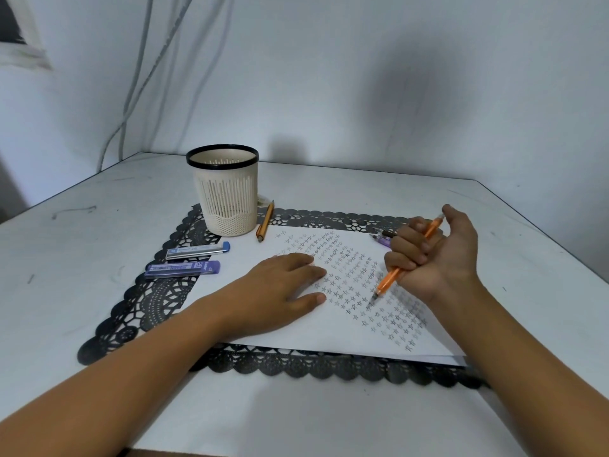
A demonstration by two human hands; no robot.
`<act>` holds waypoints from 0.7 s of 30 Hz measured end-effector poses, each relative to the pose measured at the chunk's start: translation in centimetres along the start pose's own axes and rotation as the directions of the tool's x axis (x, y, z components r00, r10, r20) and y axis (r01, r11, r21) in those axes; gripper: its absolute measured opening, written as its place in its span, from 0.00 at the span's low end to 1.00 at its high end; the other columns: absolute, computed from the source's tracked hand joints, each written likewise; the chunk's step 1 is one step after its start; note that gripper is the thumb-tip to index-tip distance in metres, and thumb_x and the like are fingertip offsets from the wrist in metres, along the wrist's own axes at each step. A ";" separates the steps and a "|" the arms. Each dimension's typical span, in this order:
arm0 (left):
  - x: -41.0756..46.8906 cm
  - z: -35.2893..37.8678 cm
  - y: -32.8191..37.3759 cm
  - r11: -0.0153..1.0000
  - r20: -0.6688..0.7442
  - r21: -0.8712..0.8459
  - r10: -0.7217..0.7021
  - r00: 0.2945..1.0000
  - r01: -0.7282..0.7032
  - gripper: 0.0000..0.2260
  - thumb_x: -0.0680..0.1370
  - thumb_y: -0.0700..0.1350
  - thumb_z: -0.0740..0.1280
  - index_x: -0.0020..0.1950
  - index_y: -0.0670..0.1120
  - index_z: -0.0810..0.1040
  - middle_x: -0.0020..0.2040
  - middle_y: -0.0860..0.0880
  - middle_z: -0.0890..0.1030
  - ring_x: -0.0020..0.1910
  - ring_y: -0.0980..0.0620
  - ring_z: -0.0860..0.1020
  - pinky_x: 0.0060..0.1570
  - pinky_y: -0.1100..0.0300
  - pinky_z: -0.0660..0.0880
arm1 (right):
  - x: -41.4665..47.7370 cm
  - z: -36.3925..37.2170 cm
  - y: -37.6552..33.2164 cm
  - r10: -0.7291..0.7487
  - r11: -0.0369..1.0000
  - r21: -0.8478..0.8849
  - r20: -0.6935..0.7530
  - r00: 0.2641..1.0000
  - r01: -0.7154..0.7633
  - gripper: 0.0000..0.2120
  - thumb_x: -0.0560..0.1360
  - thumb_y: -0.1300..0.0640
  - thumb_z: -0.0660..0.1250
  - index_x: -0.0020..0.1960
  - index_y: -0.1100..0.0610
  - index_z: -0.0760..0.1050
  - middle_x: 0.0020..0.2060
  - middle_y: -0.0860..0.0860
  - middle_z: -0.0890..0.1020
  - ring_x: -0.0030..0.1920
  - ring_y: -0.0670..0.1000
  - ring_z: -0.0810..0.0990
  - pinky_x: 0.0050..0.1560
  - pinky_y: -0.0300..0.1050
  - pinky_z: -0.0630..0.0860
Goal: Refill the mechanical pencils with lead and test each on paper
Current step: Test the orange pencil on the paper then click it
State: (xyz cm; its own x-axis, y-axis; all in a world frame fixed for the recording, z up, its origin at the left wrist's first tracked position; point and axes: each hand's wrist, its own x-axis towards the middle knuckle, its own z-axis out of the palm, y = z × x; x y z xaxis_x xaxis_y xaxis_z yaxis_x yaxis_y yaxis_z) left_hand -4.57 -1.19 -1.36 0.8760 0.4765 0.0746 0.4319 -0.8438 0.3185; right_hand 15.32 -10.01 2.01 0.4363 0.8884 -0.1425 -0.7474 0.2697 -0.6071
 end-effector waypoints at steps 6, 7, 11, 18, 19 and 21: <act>0.0 0.0 0.1 1.000 0.000 0.007 -0.002 1.000 0.002 0.21 0.78 0.58 0.55 0.71 0.57 0.61 0.74 0.55 0.58 0.72 0.56 0.56 0.66 0.67 0.51 | -0.1 0.0 -0.1 -0.045 0.998 -0.033 0.006 0.999 0.046 0.14 0.62 0.47 0.58 0.24 0.55 0.63 0.17 0.47 0.58 0.16 0.45 0.55 0.24 0.33 0.50; 0.0 0.0 0.1 1.000 -0.001 0.007 -0.001 1.000 0.001 0.21 0.78 0.58 0.55 0.71 0.57 0.61 0.74 0.55 0.58 0.72 0.56 0.56 0.65 0.67 0.50 | -0.1 0.0 -0.1 -0.050 0.998 -0.036 0.006 0.999 0.050 0.14 0.62 0.47 0.58 0.24 0.55 0.63 0.17 0.47 0.58 0.16 0.45 0.55 0.24 0.33 0.50; 0.0 0.0 0.0 1.000 0.004 0.003 -0.001 1.000 0.001 0.21 0.78 0.59 0.55 0.71 0.58 0.61 0.74 0.55 0.58 0.72 0.56 0.56 0.66 0.66 0.51 | -0.1 0.0 -0.1 -0.056 0.998 -0.036 -0.004 0.998 0.056 0.15 0.62 0.47 0.58 0.24 0.56 0.64 0.17 0.47 0.58 0.16 0.45 0.55 0.24 0.32 0.50; 0.0 0.0 0.0 1.000 0.001 0.009 0.002 1.000 -0.002 0.21 0.78 0.59 0.55 0.71 0.57 0.61 0.74 0.54 0.58 0.71 0.56 0.56 0.66 0.66 0.51 | -0.1 0.1 0.0 -0.056 0.998 -0.022 -0.020 0.998 0.056 0.16 0.63 0.45 0.59 0.24 0.56 0.64 0.17 0.47 0.58 0.16 0.45 0.55 0.23 0.32 0.51; 0.0 0.1 0.0 1.000 -0.005 0.013 0.005 1.000 -0.005 0.21 0.78 0.58 0.55 0.71 0.57 0.62 0.74 0.54 0.59 0.71 0.56 0.57 0.65 0.67 0.51 | -0.1 0.1 0.0 -0.057 0.998 -0.019 -0.025 0.998 0.056 0.16 0.63 0.45 0.59 0.24 0.56 0.64 0.17 0.47 0.58 0.16 0.45 0.55 0.23 0.32 0.50; 0.0 0.1 0.0 1.000 -0.007 0.014 0.007 1.000 -0.007 0.21 0.78 0.58 0.55 0.71 0.57 0.62 0.74 0.54 0.59 0.71 0.56 0.57 0.65 0.67 0.51 | -0.2 0.2 0.0 -0.060 0.998 -0.018 -0.034 0.998 0.060 0.17 0.63 0.44 0.59 0.24 0.56 0.64 0.17 0.47 0.59 0.16 0.44 0.55 0.23 0.32 0.51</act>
State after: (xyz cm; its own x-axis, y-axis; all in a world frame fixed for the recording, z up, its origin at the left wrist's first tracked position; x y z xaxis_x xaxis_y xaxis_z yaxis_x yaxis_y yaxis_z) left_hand -4.54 -1.23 -1.43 0.8773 0.4726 0.0835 0.4291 -0.8504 0.3044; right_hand 15.17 -10.08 2.19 0.4975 0.8573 -0.1324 -0.7111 0.3157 -0.6282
